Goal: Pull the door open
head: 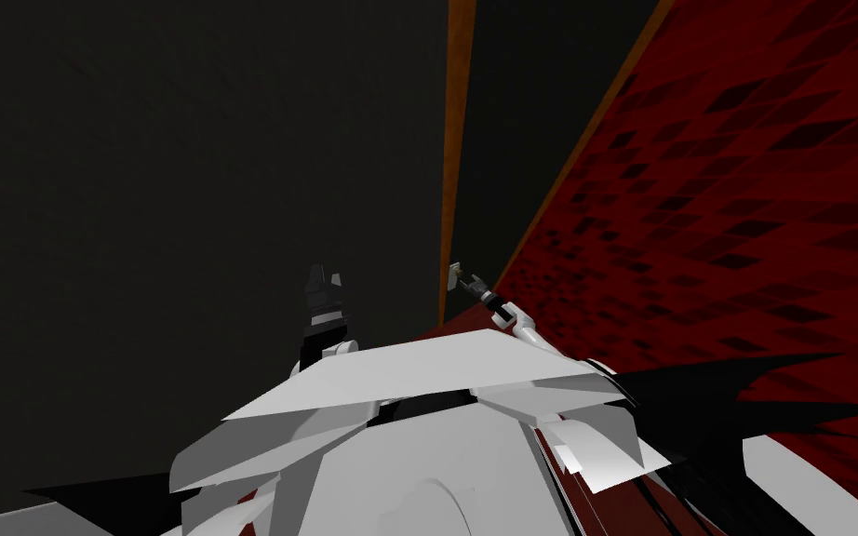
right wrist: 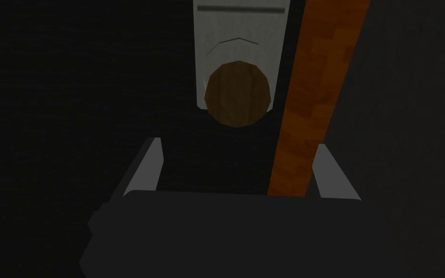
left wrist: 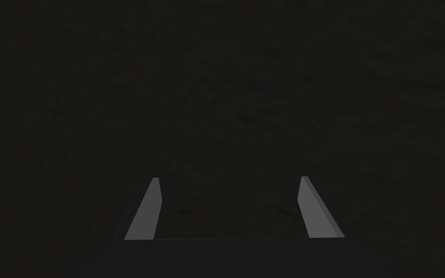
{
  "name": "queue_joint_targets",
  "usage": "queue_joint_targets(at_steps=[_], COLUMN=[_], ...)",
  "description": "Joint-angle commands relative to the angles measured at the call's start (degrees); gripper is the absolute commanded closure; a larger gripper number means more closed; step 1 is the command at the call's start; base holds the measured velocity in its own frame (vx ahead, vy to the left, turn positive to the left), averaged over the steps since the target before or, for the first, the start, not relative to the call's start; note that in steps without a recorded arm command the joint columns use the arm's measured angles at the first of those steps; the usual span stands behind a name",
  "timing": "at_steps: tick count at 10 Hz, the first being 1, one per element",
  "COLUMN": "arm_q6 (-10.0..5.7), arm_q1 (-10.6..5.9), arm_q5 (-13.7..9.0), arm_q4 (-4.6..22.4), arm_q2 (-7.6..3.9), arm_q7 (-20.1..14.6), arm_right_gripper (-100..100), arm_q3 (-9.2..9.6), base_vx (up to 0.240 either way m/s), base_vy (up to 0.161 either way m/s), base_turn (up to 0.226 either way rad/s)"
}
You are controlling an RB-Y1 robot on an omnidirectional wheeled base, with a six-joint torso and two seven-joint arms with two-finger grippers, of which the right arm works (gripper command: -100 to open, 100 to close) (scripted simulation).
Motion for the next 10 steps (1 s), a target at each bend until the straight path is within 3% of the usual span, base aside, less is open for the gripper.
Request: queue_joint_targets(at_steps=[1,4,5,10], arm_q6=[0.33,0.46,0.46,0.46], arm_q1=[-0.37,-0.61,-0.61,-0.61], arm_q5=[0.0,0.0,0.0,0.0], arm_q4=[0.2,0.4,0.4,0.4], arm_q2=[0.60,0.93,0.93,0.93], arm_q7=[0.5,0.8,0.8,0.8], arm_right_gripper=[-100,-100,100,100], arm_q3=[-0.23,-0.38,-0.38,-0.38], base_vx=[0.232,0.090,-0.045,-0.007], base_vy=[0.073,0.020,-0.022,-0.001], base_turn=[0.047,0.036,0.001,-0.002])
